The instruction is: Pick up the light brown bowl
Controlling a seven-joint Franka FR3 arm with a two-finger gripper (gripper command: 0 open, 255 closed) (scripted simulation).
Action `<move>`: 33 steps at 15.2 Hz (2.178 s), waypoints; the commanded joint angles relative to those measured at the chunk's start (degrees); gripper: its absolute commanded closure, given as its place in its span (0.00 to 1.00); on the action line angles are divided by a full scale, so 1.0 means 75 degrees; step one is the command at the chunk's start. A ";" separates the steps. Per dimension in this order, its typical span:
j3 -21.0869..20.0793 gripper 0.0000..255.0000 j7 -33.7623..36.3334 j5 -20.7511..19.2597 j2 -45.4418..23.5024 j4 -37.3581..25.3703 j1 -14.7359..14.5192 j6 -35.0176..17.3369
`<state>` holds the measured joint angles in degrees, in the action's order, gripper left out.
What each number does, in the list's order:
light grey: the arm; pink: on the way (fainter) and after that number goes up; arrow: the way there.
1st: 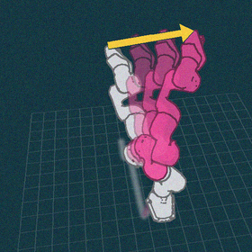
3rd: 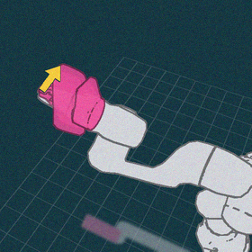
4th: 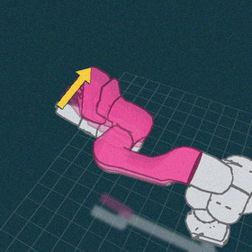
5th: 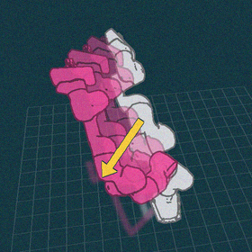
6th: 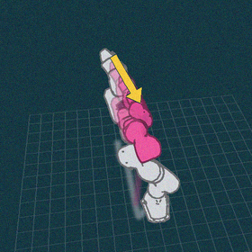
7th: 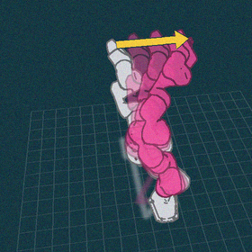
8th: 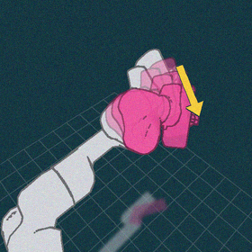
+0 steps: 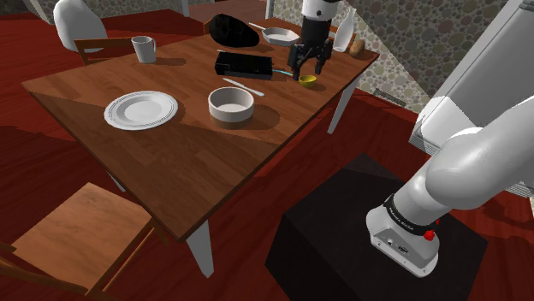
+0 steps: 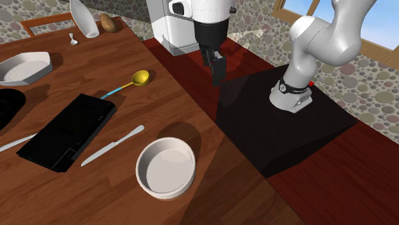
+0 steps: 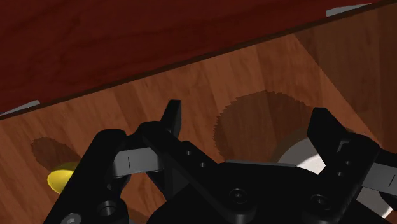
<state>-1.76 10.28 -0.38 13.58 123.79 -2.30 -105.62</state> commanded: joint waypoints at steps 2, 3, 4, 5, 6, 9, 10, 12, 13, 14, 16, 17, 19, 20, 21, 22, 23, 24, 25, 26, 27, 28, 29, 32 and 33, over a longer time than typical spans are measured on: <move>-0.0050 0.00 0.0080 0.0070 -0.0866 -0.0443 -0.0041 -0.0378; -0.0068 0.00 0.0108 0.0091 -0.1158 -0.0632 -0.0057 -0.0465; -0.0084 0.00 0.0136 0.0110 -0.1450 -0.0830 -0.0073 -0.0543; -0.0101 0.00 0.0163 0.0129 -0.1744 -0.1039 -0.0089 -0.0613; -0.0117 0.00 0.0189 0.0146 -0.2039 -0.1258 -0.0105 -0.0674; -0.0160 0.00 0.0265 0.0189 -0.2932 -0.1978 -0.0156 -0.0803; -0.0174 0.00 0.0289 0.0202 -0.3234 -0.2240 -0.0173 -0.0828; -0.0200 0.00 0.0337 0.0223 -0.3843 -0.2801 -0.0209 -0.0848; -0.0212 0.00 0.0360 0.0233 -0.4152 -0.3101 -0.0227 -0.0843; -0.0223 0.00 0.0383 0.0241 -0.4464 -0.3414 -0.0247 -0.0828; -0.0244 0.00 0.0429 0.0256 -0.5103 -0.4089 -0.0288 -0.0764; -0.0253 0.00 0.0451 0.0263 -0.5431 -0.4453 -0.0310 -0.0715; -0.0256 0.00 0.0460 0.0265 -0.5652 -0.4614 -0.0324 -0.0767; -0.0255 0.00 0.0457 0.0264 -0.5690 -0.4569 -0.0325 -0.0850; -0.0254 0.00 0.0454 0.0263 -0.5728 -0.4522 -0.0326 -0.0935; -0.0253 0.00 0.0451 0.0262 -0.5769 -0.4481 -0.0326 -0.1017; -0.0252 0.00 0.0448 0.0261 -0.5814 -0.4446 -0.0327 -0.1098; -0.0251 0.00 0.0446 0.0260 -0.5858 -0.4408 -0.0328 -0.1179; -0.0250 0.00 0.0443 0.0258 -0.5903 -0.4373 -0.0329 -0.1259; -0.0249 0.00 0.0441 0.0258 -0.5928 -0.4351 -0.0330 -0.1306; -0.0249 0.00 0.0442 0.0258 -0.5930 -0.4353 -0.0330 -0.1305; -0.0248 1.00 0.0440 0.0257 -0.5941 -0.4361 -0.0329 -0.1310; -0.0248 1.00 0.0441 0.0257 -0.5942 -0.4352 -0.0329 -0.1318; -0.0249 1.00 0.0442 0.0258 -0.5935 -0.4346 -0.0330 -0.1318; -0.0249 1.00 0.0442 0.0257 -0.5938 -0.4349 -0.0330 -0.1318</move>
<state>-3.60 13.60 1.54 -30.91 91.17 -4.77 -115.48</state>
